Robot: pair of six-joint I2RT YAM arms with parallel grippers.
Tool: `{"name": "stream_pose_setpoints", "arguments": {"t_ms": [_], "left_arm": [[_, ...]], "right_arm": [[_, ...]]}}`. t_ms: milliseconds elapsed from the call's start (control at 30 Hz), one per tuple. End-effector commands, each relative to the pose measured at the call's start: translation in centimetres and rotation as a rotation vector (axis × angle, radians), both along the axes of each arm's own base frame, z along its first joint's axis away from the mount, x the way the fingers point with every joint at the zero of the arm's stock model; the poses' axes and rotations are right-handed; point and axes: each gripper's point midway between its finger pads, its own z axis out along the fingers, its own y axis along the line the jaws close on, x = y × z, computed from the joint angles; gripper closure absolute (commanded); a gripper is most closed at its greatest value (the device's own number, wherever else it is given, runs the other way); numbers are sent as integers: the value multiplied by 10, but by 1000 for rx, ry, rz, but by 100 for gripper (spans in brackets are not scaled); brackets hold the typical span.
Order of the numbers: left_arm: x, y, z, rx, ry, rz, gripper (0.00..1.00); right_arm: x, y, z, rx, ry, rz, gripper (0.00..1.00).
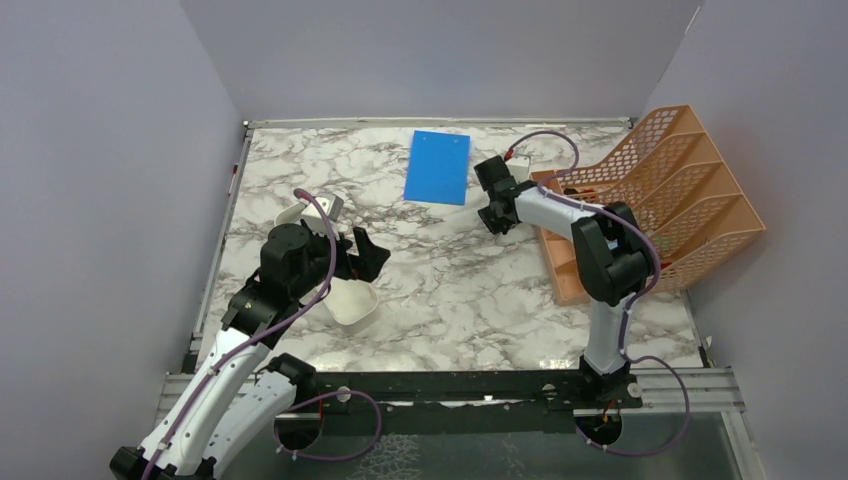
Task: Put the credit cards into the card holder
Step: Open the card holder at the center of the board.
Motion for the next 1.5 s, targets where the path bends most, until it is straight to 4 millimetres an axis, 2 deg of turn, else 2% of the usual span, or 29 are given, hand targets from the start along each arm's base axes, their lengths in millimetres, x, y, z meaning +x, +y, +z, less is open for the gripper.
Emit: {"name": "stream_pose_setpoints", "arguments": {"t_ms": [0,133,300,433,700,800,967,1300,1467], "left_arm": [[3,3,0,1,-11,22,1],[3,3,-1,1,-8,24,1],[3,4,-2,1,-3,30,1],[5,3,-8,2,21,34,2],[10,-13,-24,2,113,-22,7],[10,-22,-33,-19,171,-46,9],[8,-38,-48,-61,262,-103,14],[10,-54,-61,-110,339,-149,16],[11,-58,-62,-131,350,-151,19]], "right_arm": [[-18,-7,-14,-25,50,52,99],[-25,10,4,23,11,171,99],[-45,32,27,68,-26,315,99],[-67,49,49,150,-61,442,99],[-122,88,90,371,-132,727,99],[-142,100,100,457,-141,825,99],[-168,119,102,611,-115,903,99],[-200,145,114,890,-95,966,99],[-196,148,142,878,-155,1013,99]]}}
